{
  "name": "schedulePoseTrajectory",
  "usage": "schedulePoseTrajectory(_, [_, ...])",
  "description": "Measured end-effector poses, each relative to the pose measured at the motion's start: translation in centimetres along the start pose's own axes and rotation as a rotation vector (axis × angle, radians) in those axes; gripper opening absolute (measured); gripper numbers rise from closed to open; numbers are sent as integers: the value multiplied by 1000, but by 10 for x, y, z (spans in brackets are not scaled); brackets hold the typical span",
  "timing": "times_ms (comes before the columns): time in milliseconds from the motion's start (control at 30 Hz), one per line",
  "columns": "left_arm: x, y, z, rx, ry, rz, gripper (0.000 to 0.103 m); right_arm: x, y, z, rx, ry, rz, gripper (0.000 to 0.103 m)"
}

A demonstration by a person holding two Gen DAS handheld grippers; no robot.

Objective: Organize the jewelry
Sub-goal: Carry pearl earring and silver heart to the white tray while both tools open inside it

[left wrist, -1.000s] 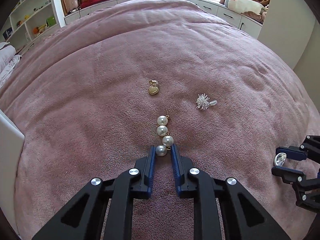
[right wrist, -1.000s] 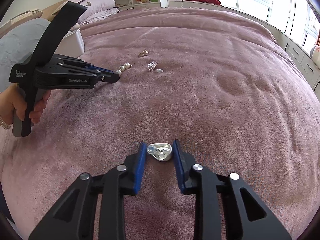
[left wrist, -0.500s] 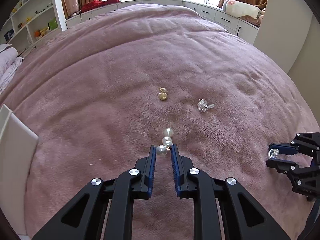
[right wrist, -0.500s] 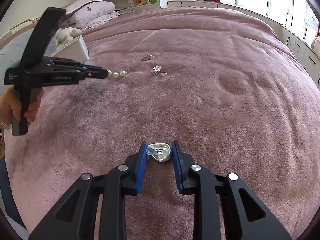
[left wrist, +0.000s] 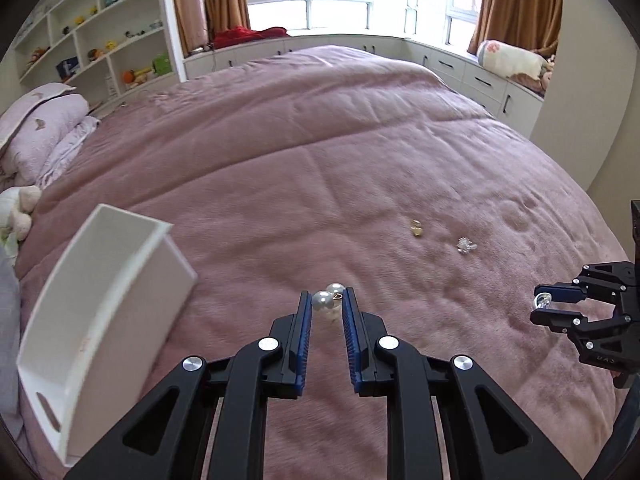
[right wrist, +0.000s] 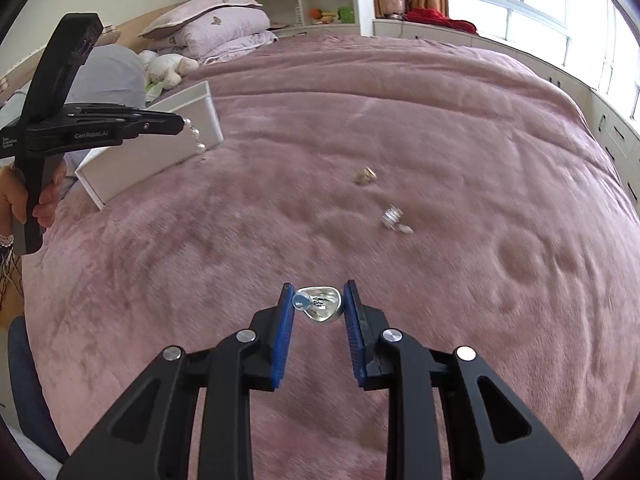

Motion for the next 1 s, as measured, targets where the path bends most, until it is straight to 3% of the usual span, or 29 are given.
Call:
schedulePoseTrajectory(267, [68, -20, 87, 101, 107, -58, 21, -7, 58, 64, 101, 46, -34, 26])
schedulePoseTrajectory(467, [92, -47, 142, 183, 164, -59, 21, -5, 107, 116, 152, 91, -80, 26])
schedulePoseTrajectory(700, [87, -70, 189, 308, 163, -58, 21, -6, 169, 166, 149, 169, -122, 26])
schedulePoseTrajectory(1000, [57, -98, 234, 436, 170, -36, 21, -42, 232, 219, 158, 207, -93, 26])
Point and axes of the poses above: each gripper's, at about its wrist camera, not at the fingertips, and x roughly against the way its jaws point, z to its left, y to its top, the point moved 4 cm from there along -x, roughly the way its jaws point, and after that the axes turned 5 degrees about z, right-handed, at the moved point
